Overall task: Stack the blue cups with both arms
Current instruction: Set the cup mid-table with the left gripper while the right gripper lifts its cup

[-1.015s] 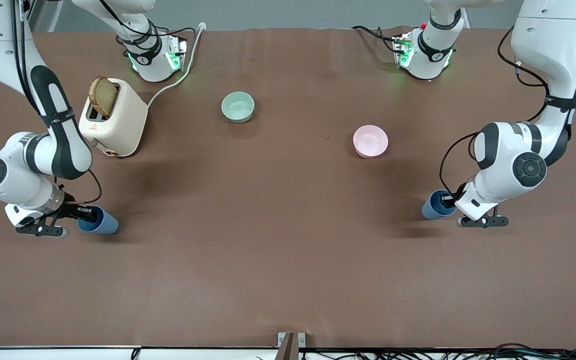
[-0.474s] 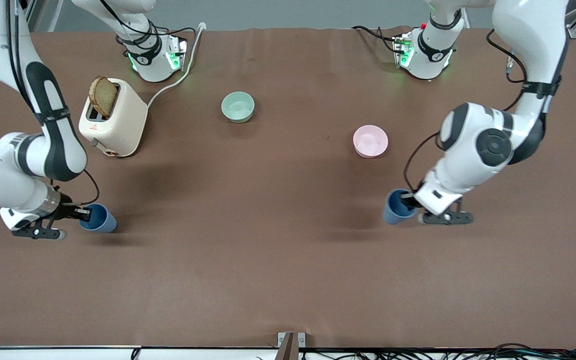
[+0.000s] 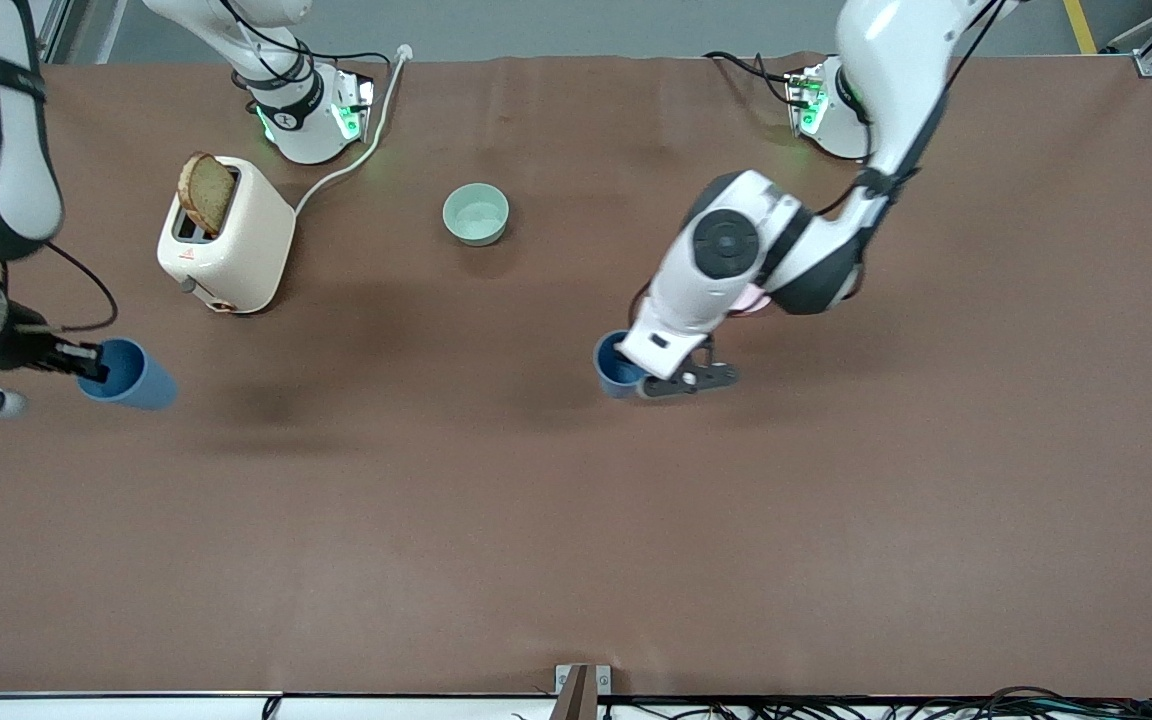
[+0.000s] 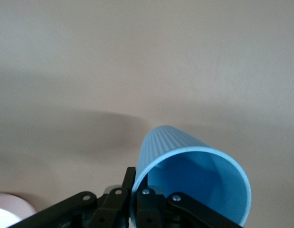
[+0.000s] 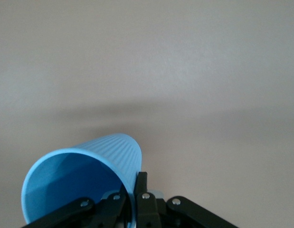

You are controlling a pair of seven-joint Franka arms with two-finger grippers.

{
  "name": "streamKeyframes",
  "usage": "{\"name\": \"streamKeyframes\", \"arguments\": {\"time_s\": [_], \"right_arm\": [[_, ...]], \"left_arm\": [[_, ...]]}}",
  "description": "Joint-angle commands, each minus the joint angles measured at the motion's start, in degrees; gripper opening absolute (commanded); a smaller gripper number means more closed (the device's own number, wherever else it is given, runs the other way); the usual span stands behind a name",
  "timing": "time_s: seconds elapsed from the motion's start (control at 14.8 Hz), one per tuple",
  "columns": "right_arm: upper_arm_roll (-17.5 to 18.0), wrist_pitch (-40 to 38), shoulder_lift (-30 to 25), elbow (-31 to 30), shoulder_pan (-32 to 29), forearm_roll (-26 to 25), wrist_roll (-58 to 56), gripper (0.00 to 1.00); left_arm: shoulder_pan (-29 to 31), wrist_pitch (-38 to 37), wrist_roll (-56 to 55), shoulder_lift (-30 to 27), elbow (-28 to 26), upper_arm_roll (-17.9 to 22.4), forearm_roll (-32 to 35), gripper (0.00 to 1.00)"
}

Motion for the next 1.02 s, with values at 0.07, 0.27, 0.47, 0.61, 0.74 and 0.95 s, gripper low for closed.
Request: {"name": "streamKeyframes", "arguments": {"time_s": [0.07, 0.27, 0.47, 0.61, 0.74, 0.95], "right_arm": [[0.34, -4.65, -6.08, -0.54, -0.32, -1.06, 1.07, 0.04], [0.43, -8.34, -9.60, 0.33, -0.24, -1.06, 0.89, 0.04], [0.43, -14.23, -9.35, 4.99, -0.24, -1.15, 0.98, 0.04], [0.69, -15.65, -9.26, 6.92, -0.06, -1.15, 1.07, 0.04], [0.70, -15.92, -9.17, 8.33, 0.11, -1.15, 1.24, 0.04], [0.70, -16.01, -9.08, 9.39, 2.12, -0.63, 3.59, 0.04]], "left_arm": [[-3.65, -0.50, -6.43, 7.05, 5.07, 0.48, 4.46, 0.00], [-3.66, -0.41, -7.67, 8.20, 4.98, 0.40, 5.00, 0.09], [-3.30, -0.50, -7.59, 7.33, 6.72, 0.40, 5.17, 0.98], [-1.82, -2.60, -7.15, 5.14, 9.28, 0.66, 5.35, 1.00], [2.39, -8.91, -5.05, 0.05, 11.56, 1.01, 7.18, 1.00], [8.63, -17.17, 4.59, -7.68, 12.28, 1.01, 9.57, 1.00]]}}
